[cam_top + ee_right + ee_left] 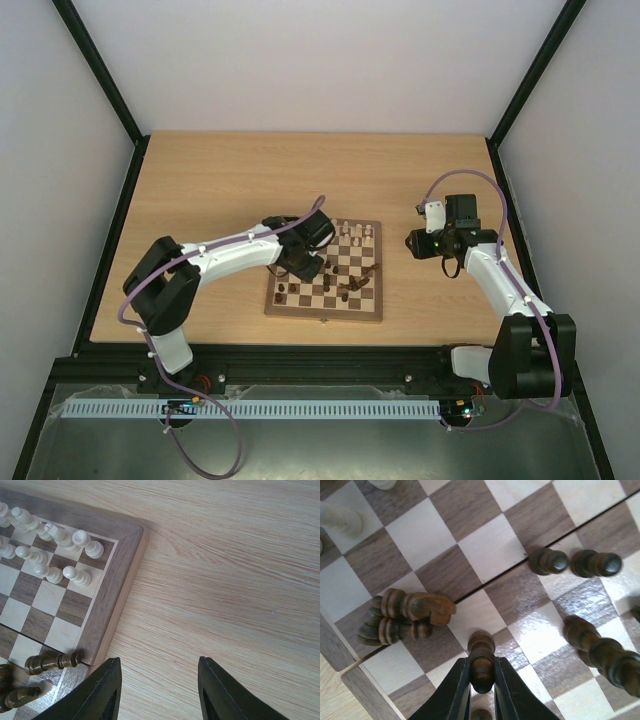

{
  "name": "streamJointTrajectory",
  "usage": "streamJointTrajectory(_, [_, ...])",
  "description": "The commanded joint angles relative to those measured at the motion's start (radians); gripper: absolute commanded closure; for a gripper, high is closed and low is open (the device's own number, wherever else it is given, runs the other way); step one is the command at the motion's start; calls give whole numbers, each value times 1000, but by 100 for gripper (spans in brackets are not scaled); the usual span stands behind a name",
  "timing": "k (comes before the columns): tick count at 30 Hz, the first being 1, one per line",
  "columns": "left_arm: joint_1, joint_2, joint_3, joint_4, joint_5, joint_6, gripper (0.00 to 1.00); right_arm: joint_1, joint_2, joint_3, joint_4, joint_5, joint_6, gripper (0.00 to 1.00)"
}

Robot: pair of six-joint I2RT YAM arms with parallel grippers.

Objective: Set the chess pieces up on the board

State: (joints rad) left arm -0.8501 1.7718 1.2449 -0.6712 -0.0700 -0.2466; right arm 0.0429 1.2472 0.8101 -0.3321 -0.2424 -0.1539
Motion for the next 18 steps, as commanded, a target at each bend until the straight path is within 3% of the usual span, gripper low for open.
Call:
streamJointTrajectory(1, [-21,-66,-23,-37,45,23,90,-2,-7,1,-40,-11,-12,57])
streamJointTrajectory(18, [-113,-204,-171,-129,97,23,90,-2,0,1,-42,-16,-13,57])
